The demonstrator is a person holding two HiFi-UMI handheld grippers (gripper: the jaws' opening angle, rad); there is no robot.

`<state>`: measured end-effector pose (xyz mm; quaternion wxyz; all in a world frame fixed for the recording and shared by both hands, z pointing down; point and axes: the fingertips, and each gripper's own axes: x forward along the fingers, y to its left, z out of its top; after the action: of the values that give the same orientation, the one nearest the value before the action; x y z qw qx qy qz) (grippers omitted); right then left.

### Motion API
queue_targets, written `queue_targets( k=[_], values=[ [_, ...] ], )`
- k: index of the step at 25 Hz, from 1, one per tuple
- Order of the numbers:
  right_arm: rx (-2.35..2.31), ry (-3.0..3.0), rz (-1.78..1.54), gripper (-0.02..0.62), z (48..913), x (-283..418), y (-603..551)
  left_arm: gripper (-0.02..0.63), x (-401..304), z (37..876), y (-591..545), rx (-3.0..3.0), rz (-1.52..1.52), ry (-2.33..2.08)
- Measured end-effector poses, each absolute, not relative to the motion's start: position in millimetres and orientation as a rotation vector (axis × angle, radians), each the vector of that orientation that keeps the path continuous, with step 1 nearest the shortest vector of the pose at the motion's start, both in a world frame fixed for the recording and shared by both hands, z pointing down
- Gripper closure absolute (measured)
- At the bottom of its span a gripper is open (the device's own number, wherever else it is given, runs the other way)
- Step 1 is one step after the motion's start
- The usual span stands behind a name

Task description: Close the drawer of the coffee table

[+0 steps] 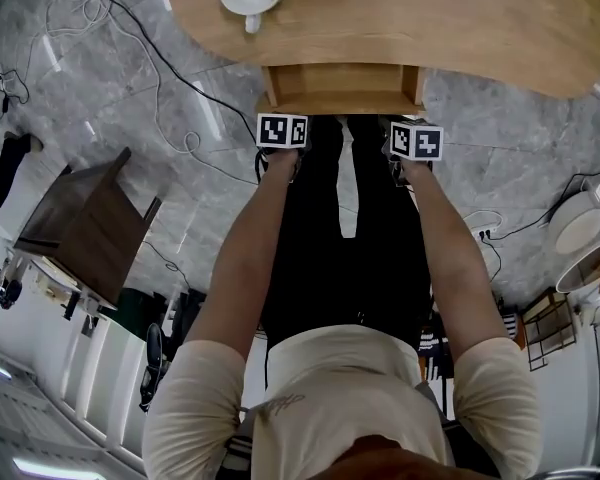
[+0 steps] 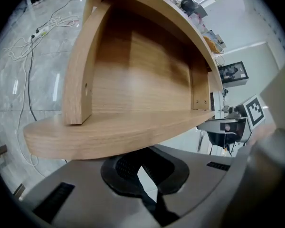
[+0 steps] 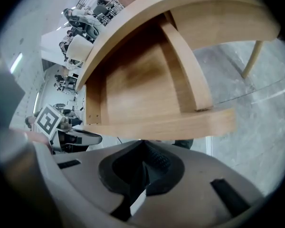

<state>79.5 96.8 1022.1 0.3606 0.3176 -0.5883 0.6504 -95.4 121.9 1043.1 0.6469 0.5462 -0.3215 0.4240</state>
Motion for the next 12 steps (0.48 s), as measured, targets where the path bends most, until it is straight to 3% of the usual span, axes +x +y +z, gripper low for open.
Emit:
queue_targets(
  k=[12],
  values=[
    [0.785, -1.558, 1.611, 0.601, 1018.9, 80.1, 89.7, 0.601, -93.6, 1042.4, 116.6, 1.226, 0.916, -0.779]
  ],
)
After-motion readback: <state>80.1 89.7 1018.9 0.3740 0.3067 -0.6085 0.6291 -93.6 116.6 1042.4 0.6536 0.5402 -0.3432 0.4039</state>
